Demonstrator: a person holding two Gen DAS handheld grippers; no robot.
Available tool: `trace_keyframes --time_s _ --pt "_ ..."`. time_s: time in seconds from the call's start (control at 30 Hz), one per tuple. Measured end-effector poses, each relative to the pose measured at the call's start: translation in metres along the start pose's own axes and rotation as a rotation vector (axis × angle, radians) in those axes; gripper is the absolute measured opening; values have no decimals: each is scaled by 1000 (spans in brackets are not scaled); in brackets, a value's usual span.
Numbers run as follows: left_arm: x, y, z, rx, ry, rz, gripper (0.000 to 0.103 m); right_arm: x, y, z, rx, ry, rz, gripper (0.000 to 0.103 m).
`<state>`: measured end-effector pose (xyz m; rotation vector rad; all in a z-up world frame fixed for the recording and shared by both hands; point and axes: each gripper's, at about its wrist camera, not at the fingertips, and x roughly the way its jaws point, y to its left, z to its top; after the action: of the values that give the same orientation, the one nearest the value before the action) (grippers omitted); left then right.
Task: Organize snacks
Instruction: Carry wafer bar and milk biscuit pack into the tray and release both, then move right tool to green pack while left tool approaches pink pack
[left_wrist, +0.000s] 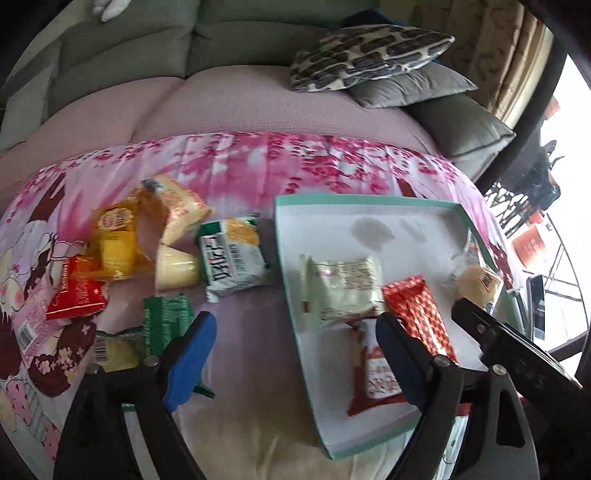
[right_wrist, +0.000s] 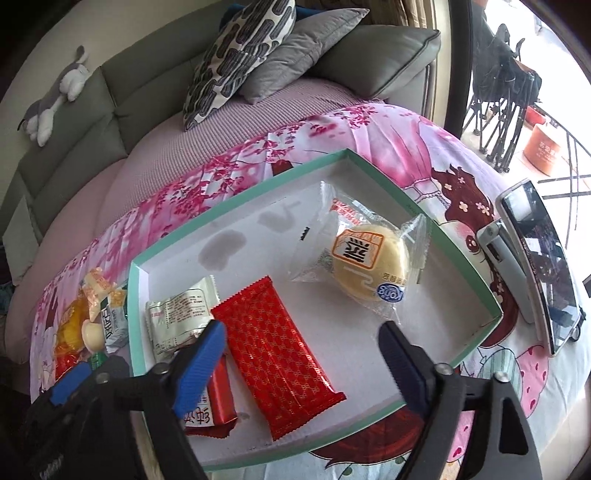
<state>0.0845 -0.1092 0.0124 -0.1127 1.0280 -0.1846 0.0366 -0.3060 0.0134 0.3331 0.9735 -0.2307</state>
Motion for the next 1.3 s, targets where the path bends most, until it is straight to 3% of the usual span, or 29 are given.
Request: trace_keyframes --time_s 0.03,0.27,0.43,0.57,0.73,0.9,1.3 --pt "0 3 0 -6 -6 8 94 0 2 -1 -5 -2 9 103" --pt "4 12 1 54 -4 57 94 1 14 -4 -38 1 7 103" --pt "-1 28 7 1 15 -34 94 -6 21 -7 -47 -22 34 103" --pt "-11 41 11 0 6 -17 94 -10 33 -10 -82 -45 39 103" --pt "-16 77 15 -58 23 -19 94 -10 46 -15 -92 -34 54 103" --pt "-25 121 17 -84 7 45 94 -4 72 -26 -140 0 56 102" --pt "-27 221 5 -182 21 118 94 5 168 -55 -325 84 137 82"
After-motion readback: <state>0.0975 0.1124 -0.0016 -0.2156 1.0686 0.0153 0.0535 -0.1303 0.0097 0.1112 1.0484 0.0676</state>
